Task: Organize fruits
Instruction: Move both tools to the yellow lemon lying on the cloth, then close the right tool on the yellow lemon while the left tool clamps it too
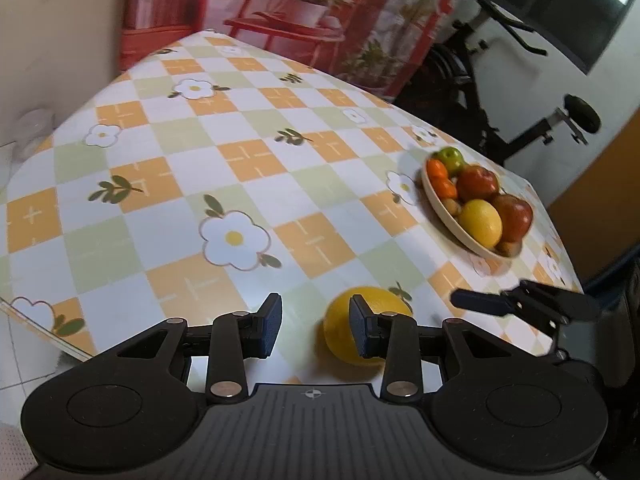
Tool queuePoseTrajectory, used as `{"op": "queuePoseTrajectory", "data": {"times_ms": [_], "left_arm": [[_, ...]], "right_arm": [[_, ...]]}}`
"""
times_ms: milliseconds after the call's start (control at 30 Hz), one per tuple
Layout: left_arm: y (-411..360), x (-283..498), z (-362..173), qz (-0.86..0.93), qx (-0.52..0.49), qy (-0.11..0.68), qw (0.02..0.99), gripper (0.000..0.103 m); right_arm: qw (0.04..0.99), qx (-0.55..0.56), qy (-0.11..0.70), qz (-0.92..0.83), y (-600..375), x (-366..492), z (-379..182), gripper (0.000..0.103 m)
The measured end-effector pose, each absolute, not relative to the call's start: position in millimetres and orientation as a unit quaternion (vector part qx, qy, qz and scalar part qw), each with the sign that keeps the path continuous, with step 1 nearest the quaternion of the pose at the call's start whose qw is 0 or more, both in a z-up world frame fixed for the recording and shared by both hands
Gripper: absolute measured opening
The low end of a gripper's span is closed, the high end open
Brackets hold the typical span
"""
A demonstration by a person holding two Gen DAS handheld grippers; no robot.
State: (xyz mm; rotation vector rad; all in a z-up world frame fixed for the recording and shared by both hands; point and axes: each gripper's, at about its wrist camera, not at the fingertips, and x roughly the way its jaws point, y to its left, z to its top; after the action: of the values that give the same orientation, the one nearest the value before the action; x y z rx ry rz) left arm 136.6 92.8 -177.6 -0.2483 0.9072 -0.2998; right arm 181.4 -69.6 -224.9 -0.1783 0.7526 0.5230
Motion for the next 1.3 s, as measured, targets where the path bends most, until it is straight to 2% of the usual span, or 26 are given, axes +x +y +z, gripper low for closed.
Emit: {"op": "queuePoseTrajectory", "data": {"times_ms": [567,800,1300], "left_arm": [[85,150,-185,-0.207,-0.149,0.437,0.862,0.039],[72,159,-185,-0.224,-0.150,0.434,0.860,0.039],[45,174,-190,-0.243,-0.145,0.410,0.867,0.039]], "right_arm": [[0.870,-0.101,0.370,0.311,-51,185,-236,0.052],[0.870,-0.087,0.365,0.319,-51,186,-238,0.044],[0.875,0.040,0.376,0.302,-86,202,-247,0.044]]}}
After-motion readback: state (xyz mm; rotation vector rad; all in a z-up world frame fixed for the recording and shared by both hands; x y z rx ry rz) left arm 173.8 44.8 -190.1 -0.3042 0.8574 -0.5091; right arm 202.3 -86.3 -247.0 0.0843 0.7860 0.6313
